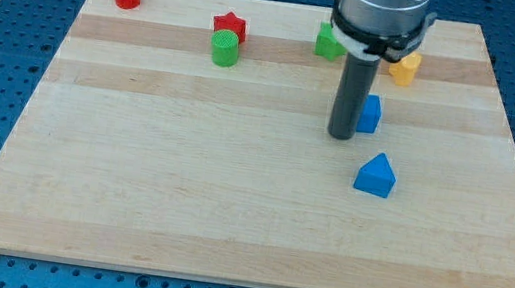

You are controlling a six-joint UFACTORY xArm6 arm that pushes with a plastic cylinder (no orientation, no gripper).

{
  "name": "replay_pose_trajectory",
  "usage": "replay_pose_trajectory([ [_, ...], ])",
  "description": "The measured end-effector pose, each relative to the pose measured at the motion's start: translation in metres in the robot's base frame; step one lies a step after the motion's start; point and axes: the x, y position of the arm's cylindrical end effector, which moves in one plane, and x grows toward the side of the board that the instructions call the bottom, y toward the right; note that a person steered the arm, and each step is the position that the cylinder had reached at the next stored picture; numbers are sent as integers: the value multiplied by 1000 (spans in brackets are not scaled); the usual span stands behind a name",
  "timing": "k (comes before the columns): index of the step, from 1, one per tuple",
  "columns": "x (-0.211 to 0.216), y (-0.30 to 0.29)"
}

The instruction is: Push the blue cube down a bit

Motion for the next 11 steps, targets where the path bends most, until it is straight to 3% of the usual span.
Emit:
replay_pose_trajectory([
  [2,-26,30],
  [11,-57,22],
])
